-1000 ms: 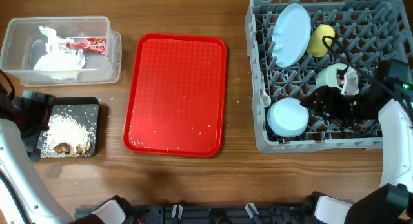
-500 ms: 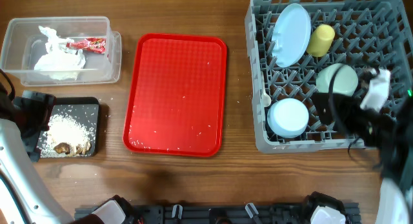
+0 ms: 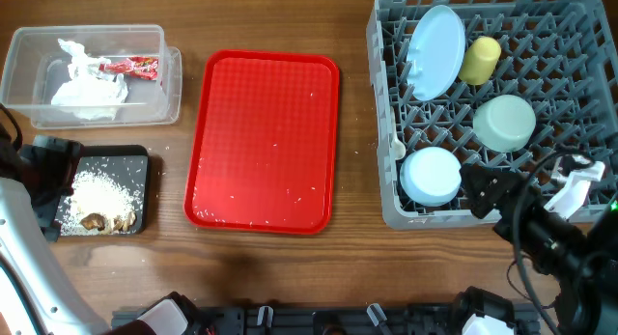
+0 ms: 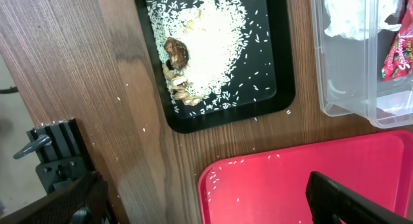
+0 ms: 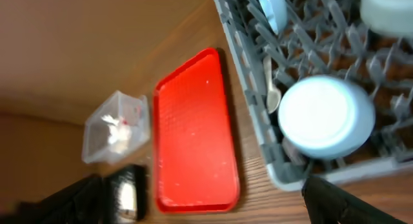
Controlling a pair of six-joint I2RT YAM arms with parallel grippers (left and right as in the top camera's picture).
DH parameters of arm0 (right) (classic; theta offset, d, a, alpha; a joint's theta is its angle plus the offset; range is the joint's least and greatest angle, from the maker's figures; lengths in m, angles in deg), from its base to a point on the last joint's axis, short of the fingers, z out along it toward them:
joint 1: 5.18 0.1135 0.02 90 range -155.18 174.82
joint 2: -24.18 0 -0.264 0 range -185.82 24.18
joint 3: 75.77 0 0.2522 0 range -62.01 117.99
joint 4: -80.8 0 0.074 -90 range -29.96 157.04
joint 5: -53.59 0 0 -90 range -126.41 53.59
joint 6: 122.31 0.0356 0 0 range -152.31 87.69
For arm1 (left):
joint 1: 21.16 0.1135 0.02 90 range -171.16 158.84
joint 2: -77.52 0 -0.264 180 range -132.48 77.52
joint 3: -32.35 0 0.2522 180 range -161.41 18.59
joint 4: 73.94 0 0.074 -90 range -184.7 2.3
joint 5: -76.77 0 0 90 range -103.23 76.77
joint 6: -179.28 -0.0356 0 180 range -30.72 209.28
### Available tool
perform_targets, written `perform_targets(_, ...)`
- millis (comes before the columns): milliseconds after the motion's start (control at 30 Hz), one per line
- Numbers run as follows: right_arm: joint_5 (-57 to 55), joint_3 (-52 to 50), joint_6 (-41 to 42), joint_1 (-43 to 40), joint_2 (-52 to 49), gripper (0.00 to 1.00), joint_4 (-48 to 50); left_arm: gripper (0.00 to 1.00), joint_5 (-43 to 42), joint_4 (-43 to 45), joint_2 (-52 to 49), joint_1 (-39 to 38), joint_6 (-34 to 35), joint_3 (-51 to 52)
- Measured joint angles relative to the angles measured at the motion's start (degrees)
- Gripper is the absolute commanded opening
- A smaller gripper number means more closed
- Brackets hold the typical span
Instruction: Sort waste into correct bins and load items into the dishwasher rack
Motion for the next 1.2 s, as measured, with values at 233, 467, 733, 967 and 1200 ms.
perform_targets(233, 0.02, 0.00, 34.71, 0.00, 0.00, 1.00, -0.09, 1.00, 0.00, 0.00, 0.00, 0.00, -0.02, 0.00)
perform_targets(467, 0.13, 0.00, 77.85, 0.02, 0.00, 1.00, -0.02, 1.00, 0.00, 0.00, 0.00, 0.00, 0.00, 0.00)
perform_targets(733, -8.39, 0.00, 89.18, 4.94, 2.08, 1.00, -0.28, 1.00, 0.00, 0.00, 0.00, 0.00, 0.00, 0.00)
perform_targets(967, -32.28, 0.09, 88.13, 15.02, 7.13, 1.00, -20.50, 1.00, 0.02, 0.00, 0.00, 0.00, -0.02, 0.00)
perform_targets(1200, -51.91, -5.27, 81.46, 16.44, 14.16, 1.00, -17.14, 1.00, -0.02, 0.00, 0.00, 0.00, -0.02, 0.00)
